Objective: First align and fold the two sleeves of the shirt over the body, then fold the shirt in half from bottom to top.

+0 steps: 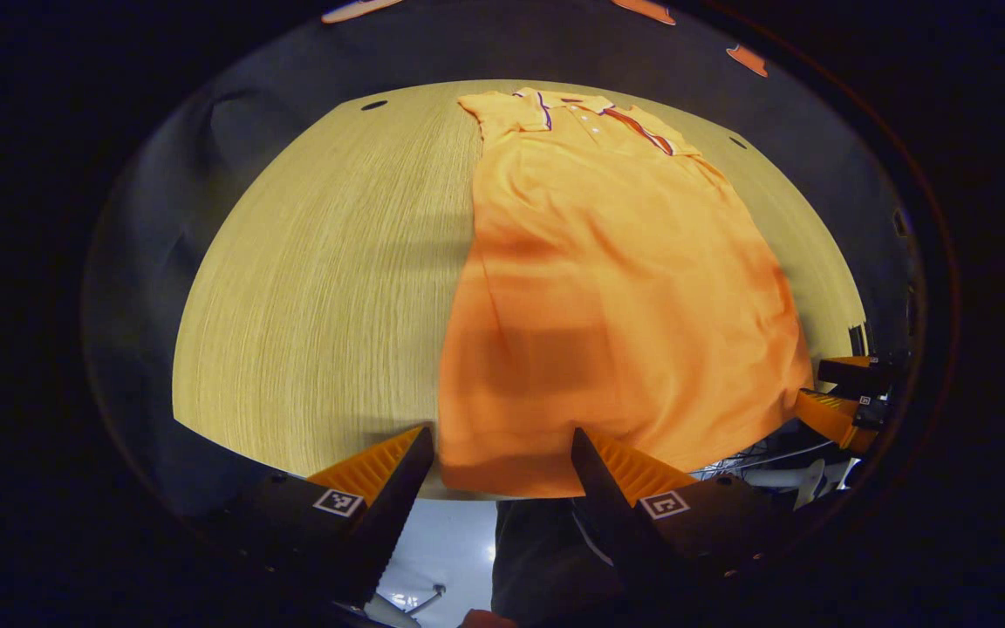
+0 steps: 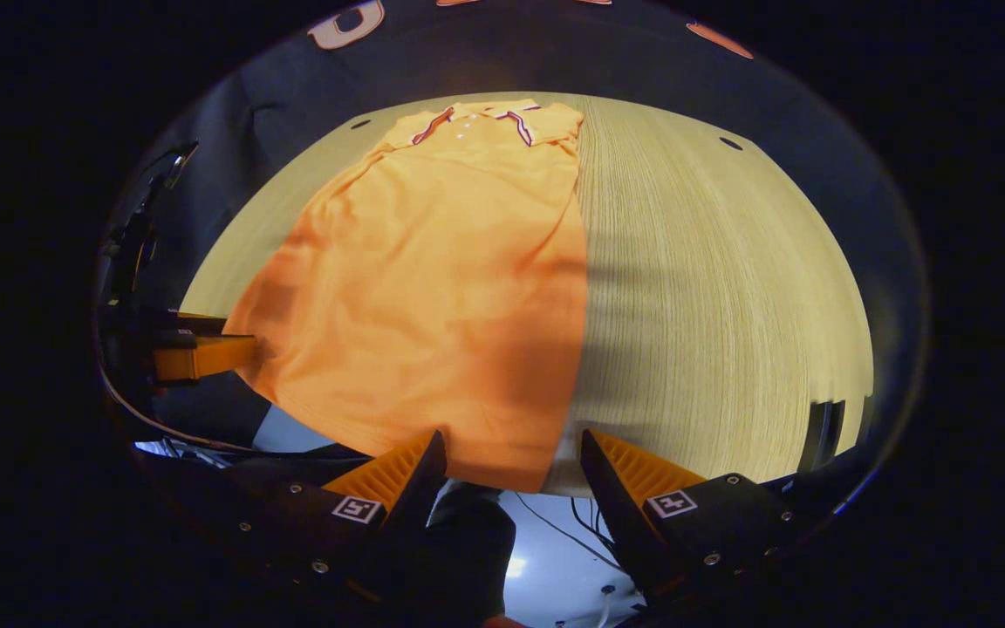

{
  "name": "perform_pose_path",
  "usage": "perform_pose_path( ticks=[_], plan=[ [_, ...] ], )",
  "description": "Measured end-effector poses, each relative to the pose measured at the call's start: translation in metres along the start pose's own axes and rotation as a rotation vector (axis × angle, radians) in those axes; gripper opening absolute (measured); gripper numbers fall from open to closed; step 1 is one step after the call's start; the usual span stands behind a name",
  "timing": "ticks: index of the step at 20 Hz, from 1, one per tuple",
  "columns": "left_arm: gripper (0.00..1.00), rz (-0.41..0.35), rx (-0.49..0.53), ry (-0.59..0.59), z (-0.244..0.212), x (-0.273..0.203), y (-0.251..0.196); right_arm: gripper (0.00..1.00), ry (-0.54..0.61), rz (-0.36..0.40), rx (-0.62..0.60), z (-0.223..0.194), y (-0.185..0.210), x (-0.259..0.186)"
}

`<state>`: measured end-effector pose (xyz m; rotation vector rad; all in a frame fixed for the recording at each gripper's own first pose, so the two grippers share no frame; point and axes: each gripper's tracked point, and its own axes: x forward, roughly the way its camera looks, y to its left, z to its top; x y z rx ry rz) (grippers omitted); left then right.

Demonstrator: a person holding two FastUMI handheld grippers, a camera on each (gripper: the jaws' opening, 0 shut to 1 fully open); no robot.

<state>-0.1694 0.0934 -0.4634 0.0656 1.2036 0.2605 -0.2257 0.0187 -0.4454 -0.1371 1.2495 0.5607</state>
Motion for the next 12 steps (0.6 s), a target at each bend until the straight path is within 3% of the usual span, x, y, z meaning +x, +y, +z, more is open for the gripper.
perform_pose_path(
  ticks=[5, 8, 9, 10, 11, 12],
  plan=[
    [0.99, 0.003, 0.005, -0.008, 0.004, 0.001, -0.003, 0.95, 0.001, -0.040, -0.023, 0.001, 0.000, 0.004],
    [0.96, 0.003, -0.009, -0.024, 0.008, 0.003, -0.005, 0.66, -0.022, -0.050, -0.013, 0.006, -0.002, 0.009],
    [0.91, 0.002, -0.011, -0.032, 0.009, 0.001, -0.009, 0.62, -0.017, -0.048, -0.013, 0.007, -0.003, 0.010],
    [0.70, -0.006, -0.004, -0.036, 0.011, 0.002, -0.015, 0.49, -0.021, -0.057, -0.001, 0.009, -0.007, 0.011],
    [0.59, -0.017, 0.006, -0.046, 0.013, 0.005, -0.021, 0.35, -0.022, -0.065, 0.053, 0.009, -0.008, 0.011],
    [0.34, -0.008, 0.013, -0.059, 0.017, 0.005, -0.026, 0.22, -0.006, -0.049, 0.043, 0.010, -0.003, 0.012]
  ],
)
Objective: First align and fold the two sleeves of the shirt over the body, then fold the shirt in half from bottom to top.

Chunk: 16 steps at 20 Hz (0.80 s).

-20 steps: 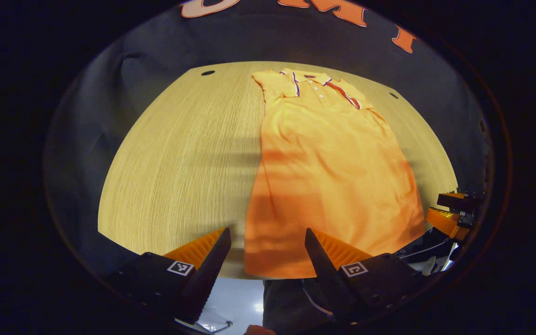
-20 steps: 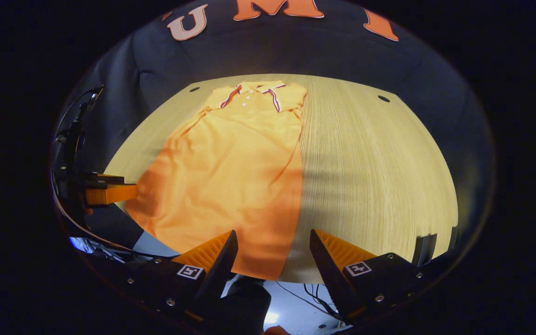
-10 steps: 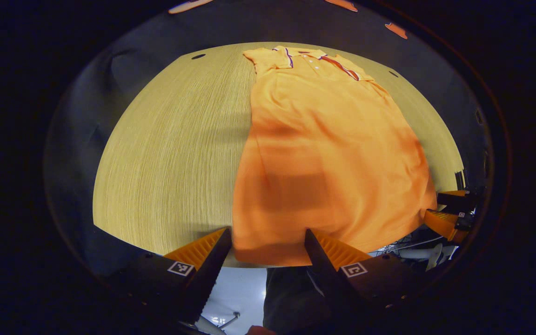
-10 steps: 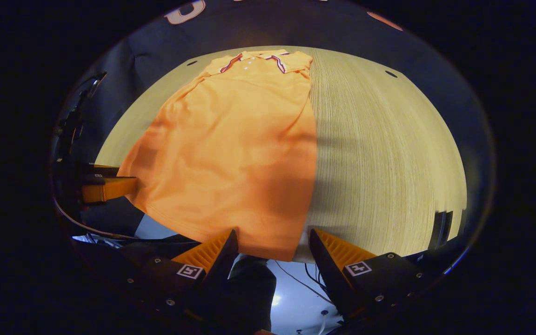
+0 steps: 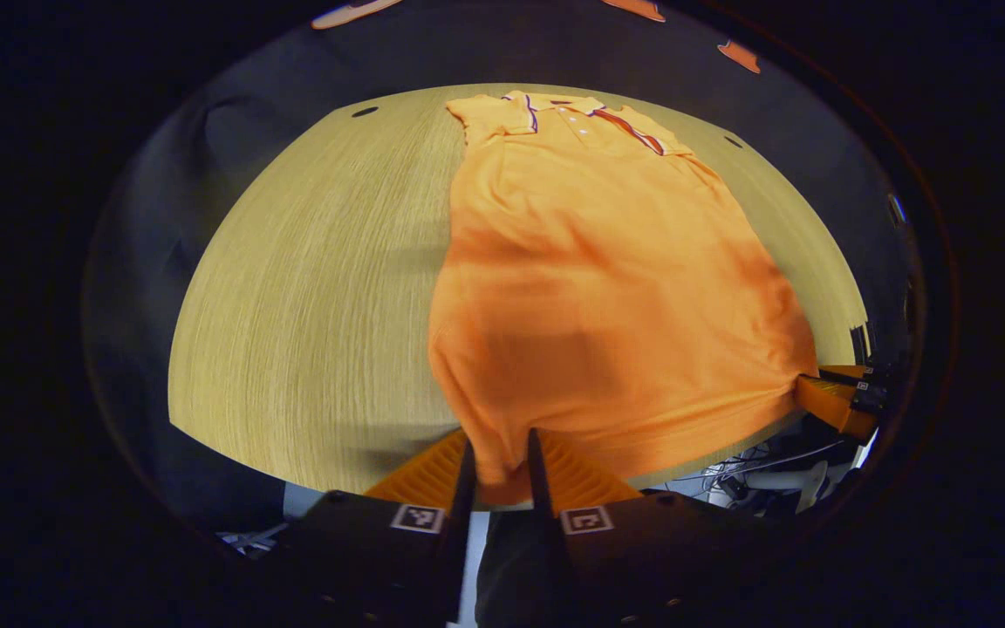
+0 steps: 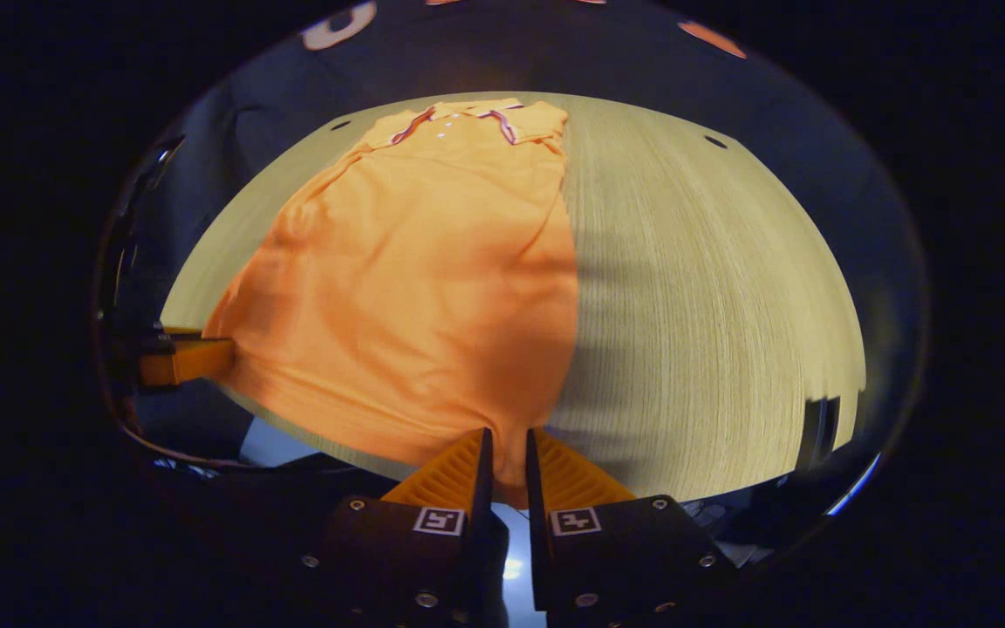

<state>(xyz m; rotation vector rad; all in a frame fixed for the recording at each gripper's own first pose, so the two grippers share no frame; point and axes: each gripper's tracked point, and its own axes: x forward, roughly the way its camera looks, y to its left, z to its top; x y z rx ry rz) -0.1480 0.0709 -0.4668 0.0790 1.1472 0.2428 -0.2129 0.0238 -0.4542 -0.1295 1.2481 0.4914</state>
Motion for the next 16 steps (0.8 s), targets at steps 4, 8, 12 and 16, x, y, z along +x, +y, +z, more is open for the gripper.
perform_pose_path(
  ticks=[4, 8, 12, 16],
  plan=[
    [0.02, -0.011, -0.013, -0.006, 0.001, 0.002, -0.001, 0.06, 0.007, 0.050, 0.073, 0.006, 0.002, -0.002],
    [0.02, -0.033, -0.030, 0.000, 0.006, 0.000, 0.001, 0.06, 0.000, 0.068, 0.122, 0.010, 0.003, 0.000],
    [0.02, -0.048, -0.035, -0.081, 0.036, -0.019, -0.002, 0.05, -0.080, 0.170, 0.196, 0.037, 0.011, -0.015],
    [0.02, -0.042, -0.057, -0.157, 0.073, -0.033, 0.002, 0.05, -0.100, 0.204, 0.241, 0.054, 0.007, -0.020]
  ],
)
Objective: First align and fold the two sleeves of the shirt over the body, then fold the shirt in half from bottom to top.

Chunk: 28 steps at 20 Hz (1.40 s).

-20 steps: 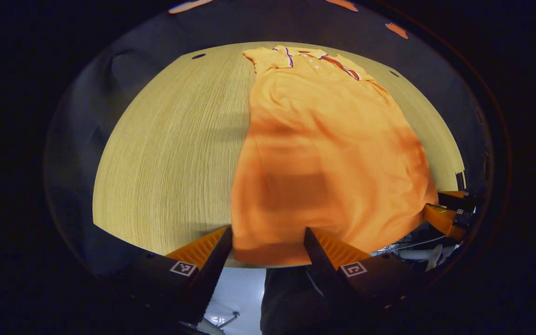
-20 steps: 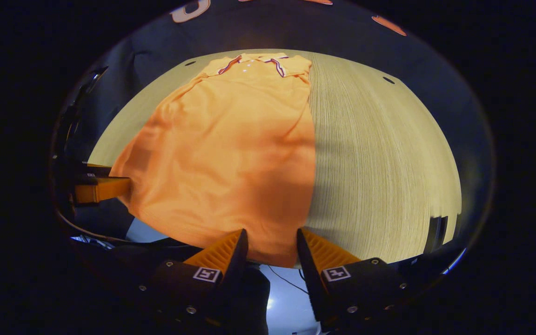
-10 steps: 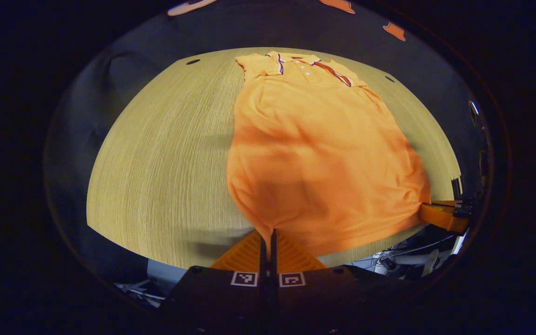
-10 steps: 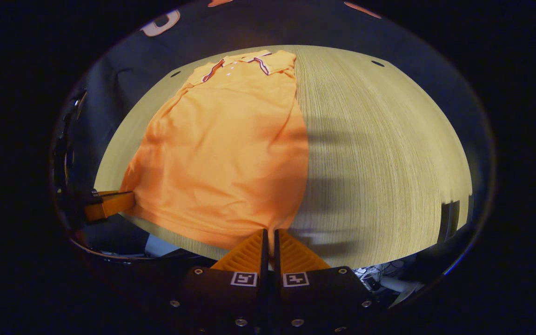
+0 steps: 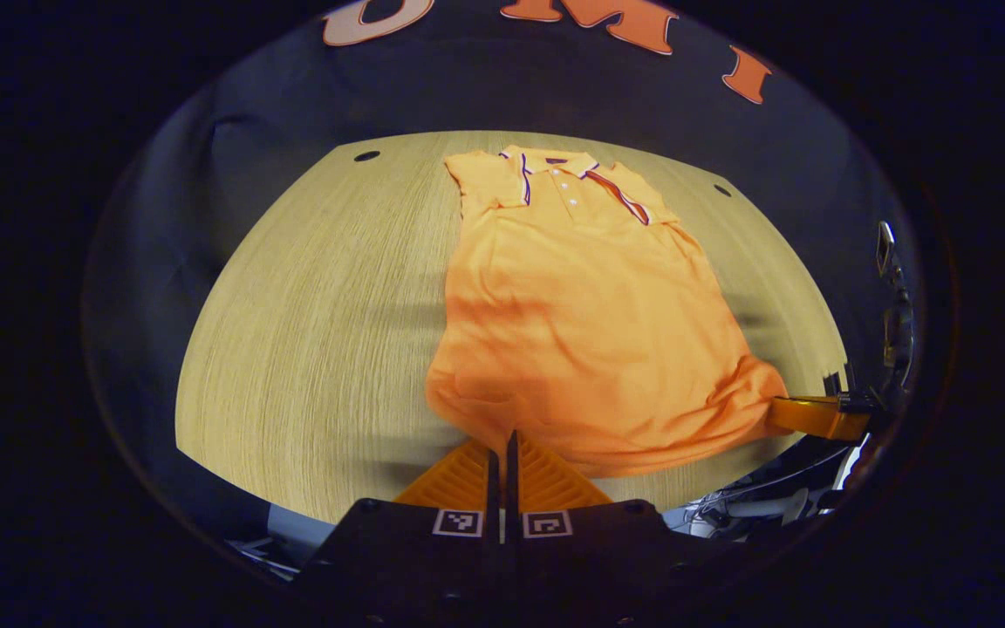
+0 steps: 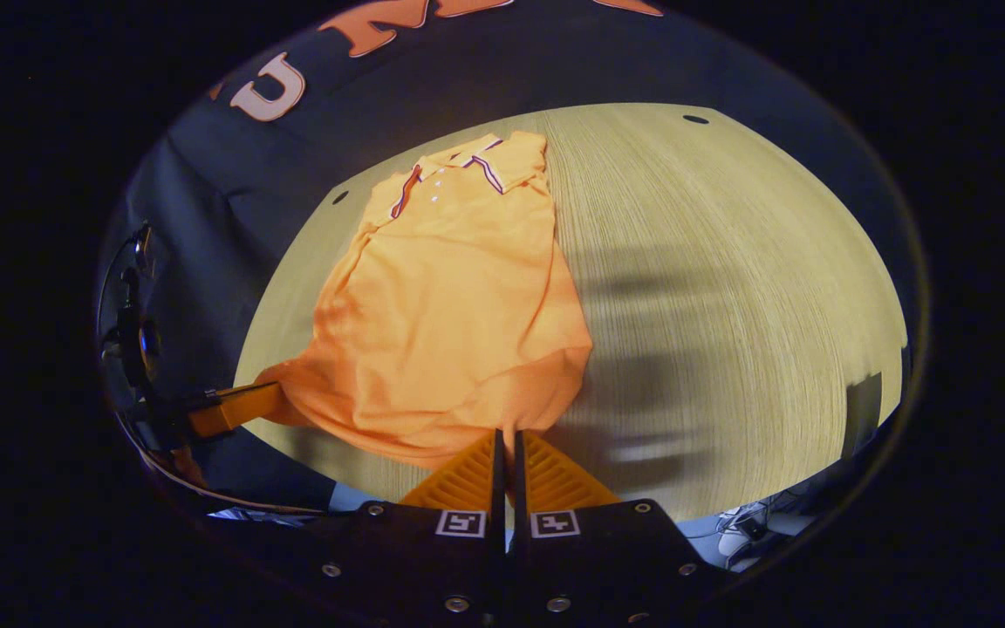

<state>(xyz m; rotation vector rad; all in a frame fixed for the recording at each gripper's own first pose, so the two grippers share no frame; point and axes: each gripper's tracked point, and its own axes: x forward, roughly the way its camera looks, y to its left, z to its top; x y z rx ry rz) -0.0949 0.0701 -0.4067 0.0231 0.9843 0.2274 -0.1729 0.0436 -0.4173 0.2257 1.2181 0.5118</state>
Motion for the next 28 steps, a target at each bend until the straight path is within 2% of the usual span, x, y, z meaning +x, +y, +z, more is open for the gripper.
perform_pose_path(
  ticks=[5, 8, 15, 19, 28],
  plan=[
    [0.02, -0.016, -0.016, -0.042, 0.033, -0.006, -0.003, 0.05, -0.069, 0.019, 0.034, 0.037, 0.005, -0.009],
    [0.02, -0.035, -0.006, -0.079, 0.057, -0.008, -0.006, 0.04, -0.104, 0.067, 0.070, 0.061, 0.017, -0.010],
    [0.02, -0.074, 0.022, -0.174, 0.138, -0.004, -0.004, 0.04, -0.198, 0.129, 0.123, 0.131, 0.037, -0.010],
    [0.02, -0.084, 0.047, -0.205, 0.178, 0.002, 0.003, 0.04, -0.232, 0.111, 0.106, 0.168, 0.038, -0.007],
    [0.02, -0.100, 0.115, -0.222, 0.265, 0.049, 0.009, 0.04, -0.268, 0.053, 0.086, 0.258, 0.045, 0.025]
  ],
)
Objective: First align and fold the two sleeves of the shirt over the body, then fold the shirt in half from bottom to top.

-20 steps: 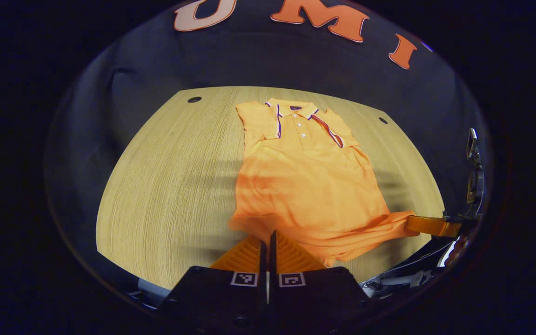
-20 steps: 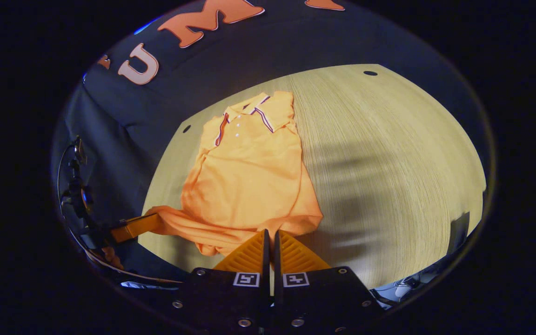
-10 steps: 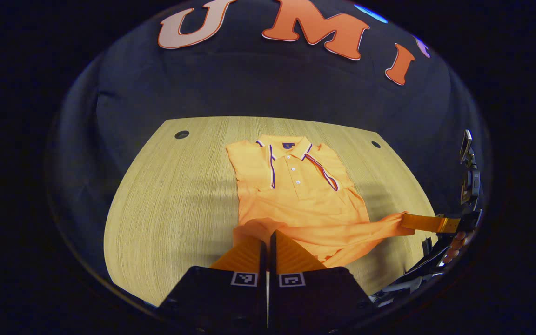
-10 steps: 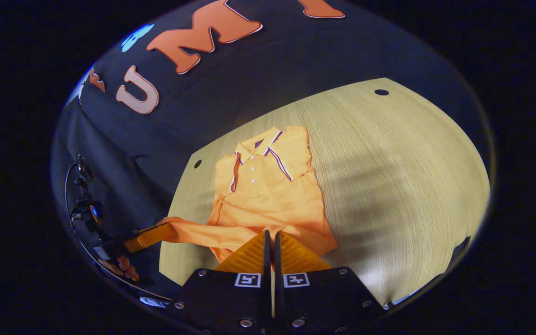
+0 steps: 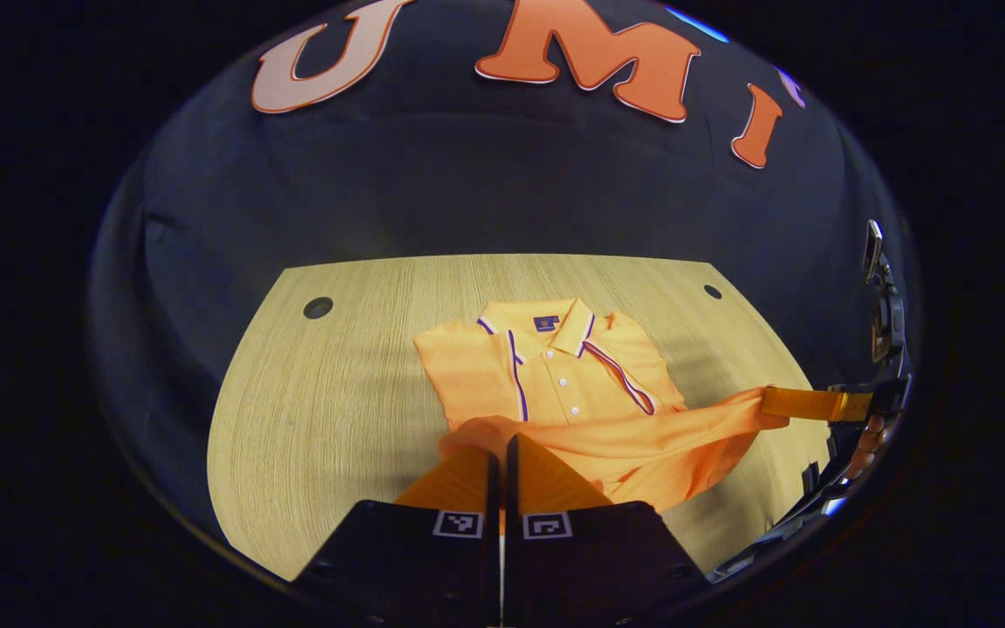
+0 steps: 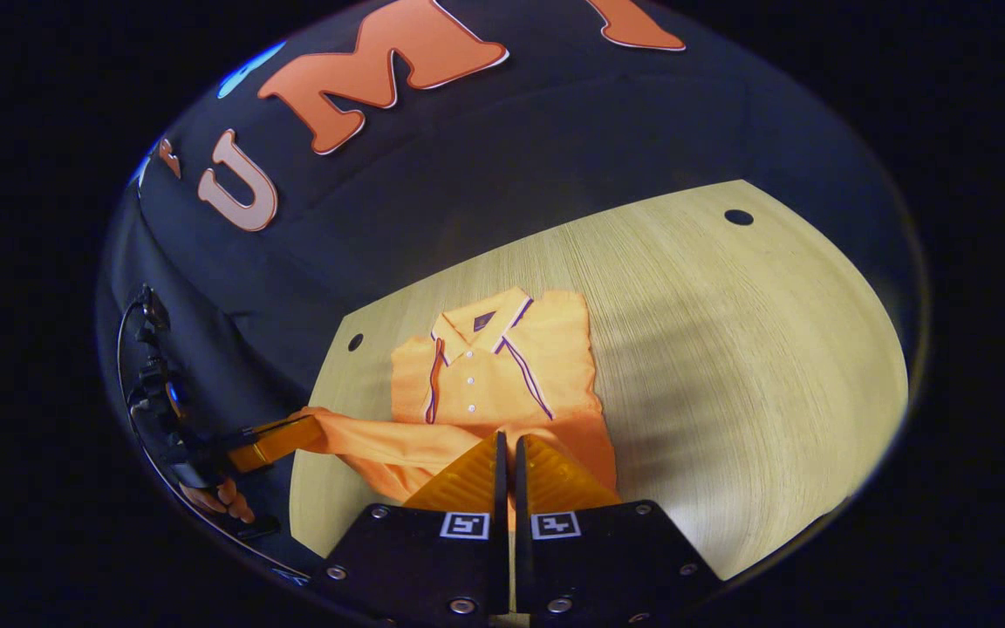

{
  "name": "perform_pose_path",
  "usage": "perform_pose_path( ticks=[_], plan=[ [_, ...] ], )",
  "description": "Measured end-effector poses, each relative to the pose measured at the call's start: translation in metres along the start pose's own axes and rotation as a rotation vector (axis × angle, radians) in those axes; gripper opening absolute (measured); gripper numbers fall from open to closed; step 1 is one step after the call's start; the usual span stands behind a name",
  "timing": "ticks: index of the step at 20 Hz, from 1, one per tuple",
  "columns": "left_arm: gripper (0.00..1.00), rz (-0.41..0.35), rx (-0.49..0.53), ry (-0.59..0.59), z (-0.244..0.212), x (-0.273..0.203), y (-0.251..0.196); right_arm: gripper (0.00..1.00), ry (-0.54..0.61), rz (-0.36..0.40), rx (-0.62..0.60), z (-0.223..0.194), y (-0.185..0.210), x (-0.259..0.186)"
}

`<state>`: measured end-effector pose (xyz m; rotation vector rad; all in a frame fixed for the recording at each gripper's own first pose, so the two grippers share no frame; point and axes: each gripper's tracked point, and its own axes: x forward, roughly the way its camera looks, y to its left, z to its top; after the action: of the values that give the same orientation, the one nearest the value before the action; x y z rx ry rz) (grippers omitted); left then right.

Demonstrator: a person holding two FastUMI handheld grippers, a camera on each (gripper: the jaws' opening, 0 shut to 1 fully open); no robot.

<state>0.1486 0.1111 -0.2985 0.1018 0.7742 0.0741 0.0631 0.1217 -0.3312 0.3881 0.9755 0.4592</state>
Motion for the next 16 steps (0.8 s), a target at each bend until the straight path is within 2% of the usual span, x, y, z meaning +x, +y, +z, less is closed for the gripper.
perform_pose_path(
  ticks=[6, 11, 16],
  plan=[
    [0.02, -0.002, -0.031, 0.009, 0.043, 0.058, 0.020, 0.04, 0.005, -0.035, -0.006, 0.045, -0.001, 0.052],
    [0.02, 0.013, -0.046, 0.050, 0.055, 0.116, 0.037, 0.04, 0.050, -0.068, 0.029, 0.063, -0.009, 0.110],
    [0.02, 0.030, -0.050, 0.067, 0.057, 0.153, 0.044, 0.04, 0.091, -0.101, 0.038, 0.069, -0.018, 0.148]
  ],
)
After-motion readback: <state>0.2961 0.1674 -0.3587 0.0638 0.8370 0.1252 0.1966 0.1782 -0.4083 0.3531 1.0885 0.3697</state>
